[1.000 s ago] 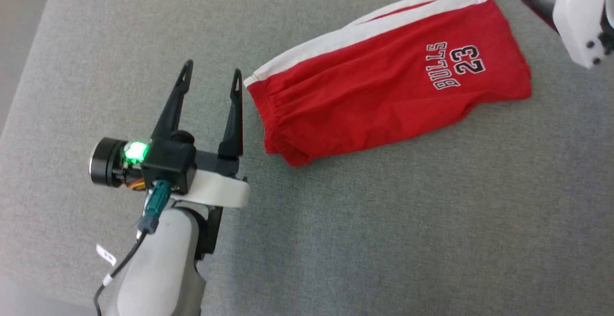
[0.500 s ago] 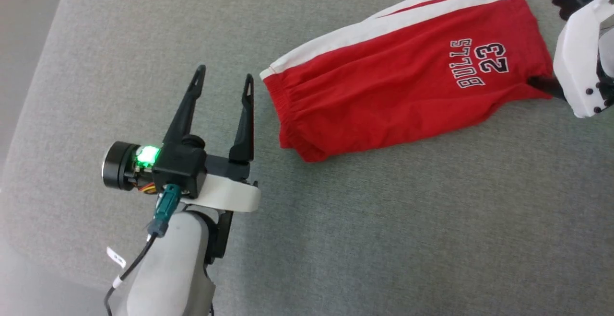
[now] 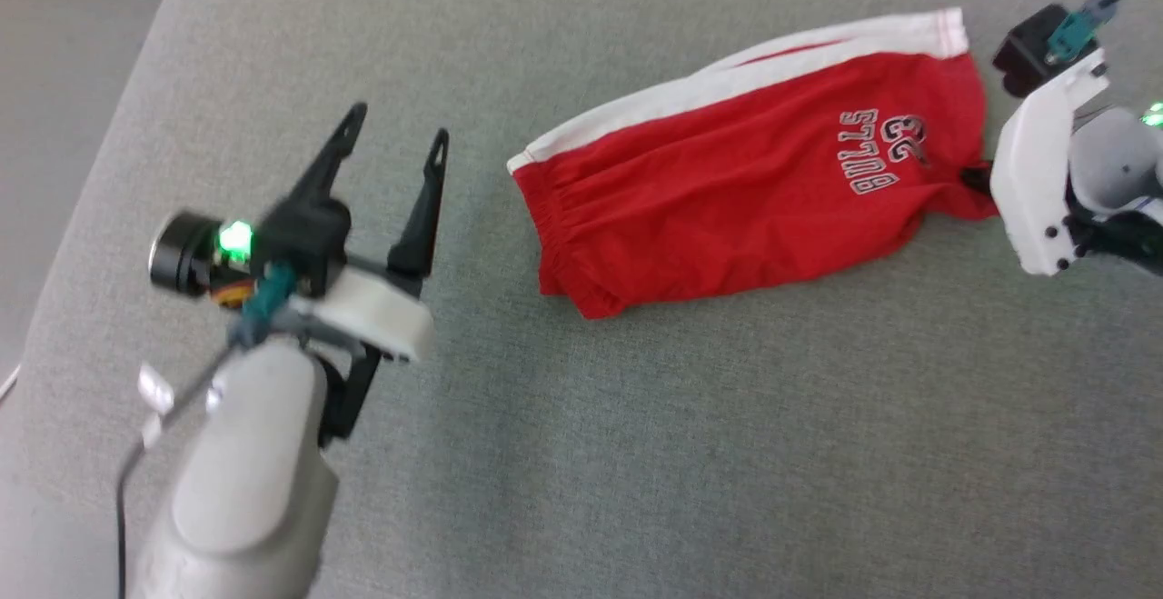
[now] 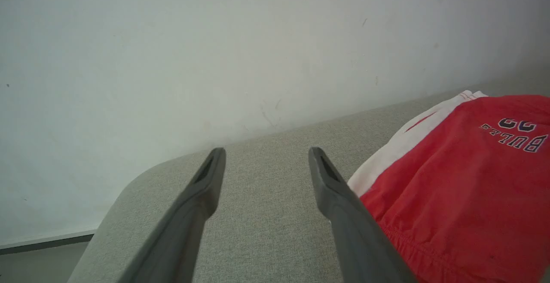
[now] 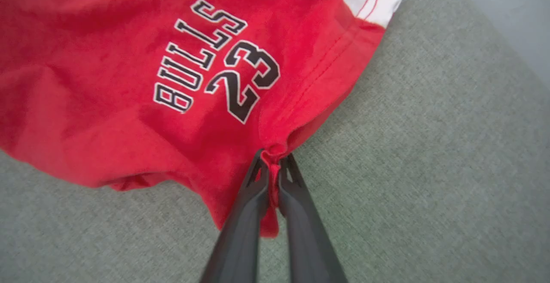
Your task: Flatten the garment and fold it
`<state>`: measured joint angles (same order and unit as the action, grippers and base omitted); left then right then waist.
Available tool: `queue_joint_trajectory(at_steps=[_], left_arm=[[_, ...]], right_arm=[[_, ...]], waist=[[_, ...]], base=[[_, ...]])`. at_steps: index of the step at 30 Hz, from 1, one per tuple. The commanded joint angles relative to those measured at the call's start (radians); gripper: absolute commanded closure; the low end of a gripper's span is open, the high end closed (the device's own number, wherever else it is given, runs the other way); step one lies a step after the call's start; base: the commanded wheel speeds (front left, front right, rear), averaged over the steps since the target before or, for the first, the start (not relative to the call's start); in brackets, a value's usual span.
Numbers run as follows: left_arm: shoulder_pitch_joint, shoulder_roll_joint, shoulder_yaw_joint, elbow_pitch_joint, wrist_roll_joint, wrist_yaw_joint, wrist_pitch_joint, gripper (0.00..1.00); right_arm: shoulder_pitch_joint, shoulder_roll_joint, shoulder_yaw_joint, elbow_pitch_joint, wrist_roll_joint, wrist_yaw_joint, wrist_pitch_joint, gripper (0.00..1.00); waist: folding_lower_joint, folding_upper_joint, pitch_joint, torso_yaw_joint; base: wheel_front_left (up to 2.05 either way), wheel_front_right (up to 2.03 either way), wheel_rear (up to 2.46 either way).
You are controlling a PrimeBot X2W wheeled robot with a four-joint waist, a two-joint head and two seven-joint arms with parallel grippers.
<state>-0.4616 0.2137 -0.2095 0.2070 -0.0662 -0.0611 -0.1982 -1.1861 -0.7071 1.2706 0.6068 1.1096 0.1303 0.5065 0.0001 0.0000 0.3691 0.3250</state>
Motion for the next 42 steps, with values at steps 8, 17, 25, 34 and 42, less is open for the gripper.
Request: queue_joint_trajectory(at_steps=[8, 17, 25, 34, 42], left_arm=[[-0.183, 0.065, -0.214, 0.099, -0.26, -0.069, 0.401, 0.0], [-0.3, 0.175, -0.486, 0.096, -0.574, -0.069, 0.701, 0.0], [-0.37, 0.2, -0.644, 0.179, -0.668, -0.069, 0.791, 0.0], [-0.406, 0.169, -0.772, 0.322, -0.709, -0.07, 0.778, 0.4], [-0.432, 0.205, -0.783, 0.309, -0.803, -0.07, 0.616, 1.0]], right_arm=[[0.047, 0.015, 0.007, 0.005, 0.006, 0.0, -0.088, 1.0], [0.049, 0.031, 0.009, 0.01, -0.023, 0.0, -0.114, 1.0], [0.027, 0.053, 0.009, 0.006, -0.056, 0.0, -0.119, 1.0], [0.008, 0.073, 0.01, 0.001, -0.073, 0.0, -0.113, 1.0], [0.022, 0.052, 0.01, -0.023, -0.056, 0.0, -0.222, 1.0]], waist=[[-0.0001, 0.0, -0.099, -0.027], [-0.0001, 0.0, -0.09, -0.044], [-0.0001, 0.0, -0.054, -0.07], [-0.0001, 0.0, -0.026, -0.105], [-0.0001, 0.0, -0.079, -0.124]], base=[[0.0, 0.0, 0.0], [0.0, 0.0, 0.0], [0.0, 0.0, 0.0], [0.0, 0.0, 0.0], [0.0, 0.0, 0.0]])
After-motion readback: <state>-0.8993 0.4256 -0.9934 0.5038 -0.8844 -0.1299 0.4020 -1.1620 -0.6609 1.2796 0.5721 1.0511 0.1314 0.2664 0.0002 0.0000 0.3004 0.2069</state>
